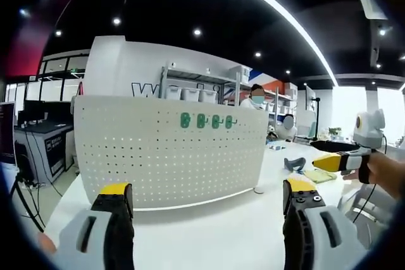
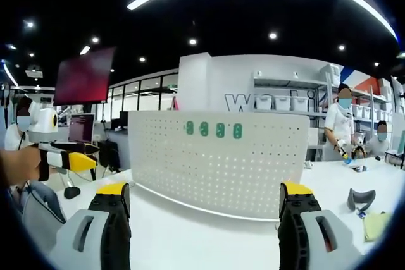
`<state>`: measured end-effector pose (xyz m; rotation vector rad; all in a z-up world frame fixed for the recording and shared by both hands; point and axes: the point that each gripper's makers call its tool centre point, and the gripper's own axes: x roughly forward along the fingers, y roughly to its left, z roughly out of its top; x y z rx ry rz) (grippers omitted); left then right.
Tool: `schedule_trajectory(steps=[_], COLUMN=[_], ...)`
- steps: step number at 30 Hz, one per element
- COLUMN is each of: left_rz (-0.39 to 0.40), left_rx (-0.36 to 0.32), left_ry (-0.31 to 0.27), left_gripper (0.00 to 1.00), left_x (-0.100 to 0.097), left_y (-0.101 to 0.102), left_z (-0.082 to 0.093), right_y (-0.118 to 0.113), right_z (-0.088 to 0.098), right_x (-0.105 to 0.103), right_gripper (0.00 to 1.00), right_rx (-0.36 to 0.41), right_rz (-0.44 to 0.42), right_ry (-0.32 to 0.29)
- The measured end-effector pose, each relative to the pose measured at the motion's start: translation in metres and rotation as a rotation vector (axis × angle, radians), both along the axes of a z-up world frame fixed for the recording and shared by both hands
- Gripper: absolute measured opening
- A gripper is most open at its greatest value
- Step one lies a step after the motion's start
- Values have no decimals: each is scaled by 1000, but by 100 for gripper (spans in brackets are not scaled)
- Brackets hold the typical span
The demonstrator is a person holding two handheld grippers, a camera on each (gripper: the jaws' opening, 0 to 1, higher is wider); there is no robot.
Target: Insert the hook assembly into the mounting plate slot until the hook locks in place.
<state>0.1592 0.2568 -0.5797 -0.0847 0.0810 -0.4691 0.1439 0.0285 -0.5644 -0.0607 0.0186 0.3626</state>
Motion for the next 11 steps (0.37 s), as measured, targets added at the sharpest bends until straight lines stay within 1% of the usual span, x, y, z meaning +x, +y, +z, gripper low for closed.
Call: schedule_trajectory(steps=[5,11], left_rz=[-4,-4], left_rx=[4,5], left_ry=[11,8], left_gripper=[100,100], left_x=[0,0], left_y=[-1,-1], left_z=[-4,-3], right_y=[-1,0], right_z=[-2,-3], right_x=[0,0], right_gripper=[100,100], right_rx=[-4,-4], right_rz=[-2,-2], right_ry=[5,8])
